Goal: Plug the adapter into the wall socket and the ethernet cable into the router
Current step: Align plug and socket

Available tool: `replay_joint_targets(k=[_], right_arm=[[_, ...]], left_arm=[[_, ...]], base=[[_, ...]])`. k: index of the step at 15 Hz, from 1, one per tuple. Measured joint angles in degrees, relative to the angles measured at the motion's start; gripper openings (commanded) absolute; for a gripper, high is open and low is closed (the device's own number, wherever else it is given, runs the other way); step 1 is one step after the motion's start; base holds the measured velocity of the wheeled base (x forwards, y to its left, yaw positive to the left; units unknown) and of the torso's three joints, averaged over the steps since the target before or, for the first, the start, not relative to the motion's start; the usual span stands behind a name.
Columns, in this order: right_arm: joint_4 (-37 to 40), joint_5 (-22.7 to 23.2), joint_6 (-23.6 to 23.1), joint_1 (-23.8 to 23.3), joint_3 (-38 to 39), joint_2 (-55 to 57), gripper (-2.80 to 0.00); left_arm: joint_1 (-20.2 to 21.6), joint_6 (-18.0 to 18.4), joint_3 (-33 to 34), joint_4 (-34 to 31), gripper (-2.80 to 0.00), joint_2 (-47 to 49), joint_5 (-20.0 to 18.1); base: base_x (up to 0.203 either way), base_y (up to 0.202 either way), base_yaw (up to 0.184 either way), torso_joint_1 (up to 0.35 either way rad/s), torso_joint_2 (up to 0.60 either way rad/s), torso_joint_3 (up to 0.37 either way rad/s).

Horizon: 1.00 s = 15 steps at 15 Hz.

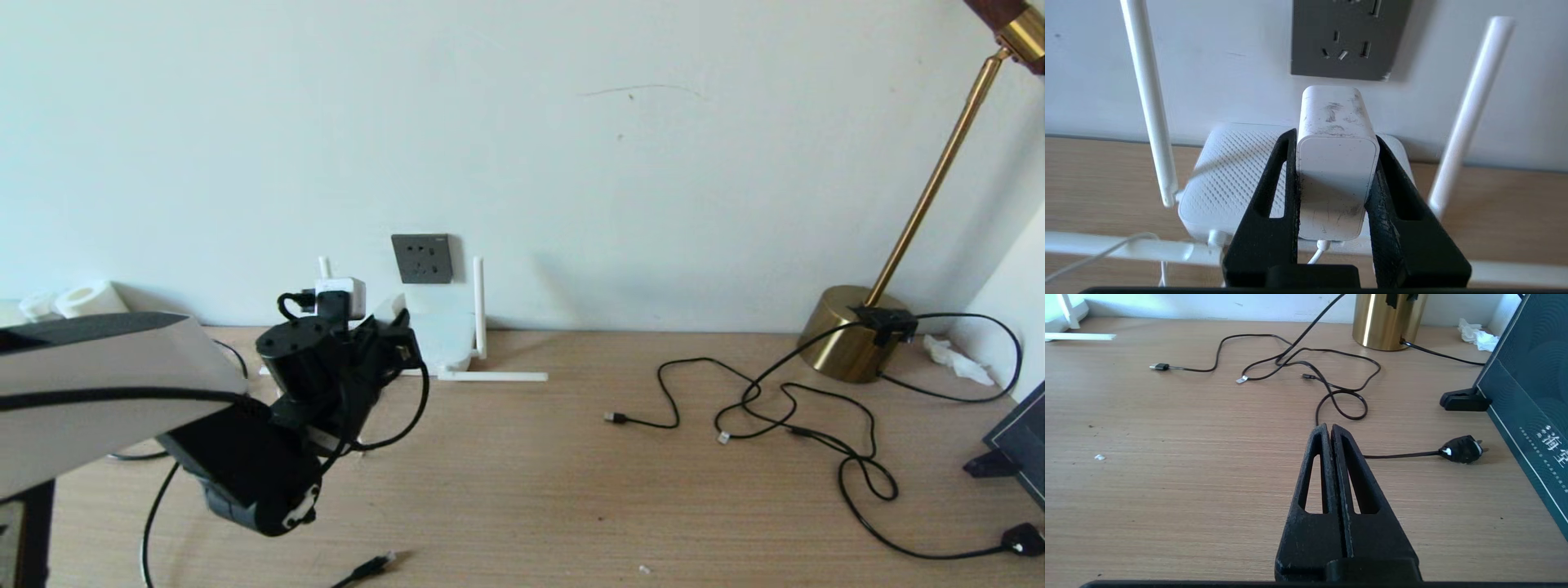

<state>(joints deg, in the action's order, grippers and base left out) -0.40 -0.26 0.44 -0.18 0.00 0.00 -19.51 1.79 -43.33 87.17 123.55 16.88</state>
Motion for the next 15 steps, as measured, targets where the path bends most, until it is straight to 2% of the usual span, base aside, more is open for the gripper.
replay_joint_targets(k=[6, 15], right_arm=[[-0.01, -0.01, 0.0, 0.0, 0.0, 0.0, -2.8], [0.02, -0.01, 0.02, 0.0, 0.0, 0.0, -2.8]], left_arm=[[0.64, 0.55, -12.29, 0.01, -2.8, 6.37, 0.0], [0.3, 1.16, -15.62, 0.01, -2.8, 8.51, -0.22]], base=[[0.0, 0.0, 0.0, 0.0, 0.0, 0.0], [0.0, 0.0, 0.0, 0.0, 0.0, 0.0]])
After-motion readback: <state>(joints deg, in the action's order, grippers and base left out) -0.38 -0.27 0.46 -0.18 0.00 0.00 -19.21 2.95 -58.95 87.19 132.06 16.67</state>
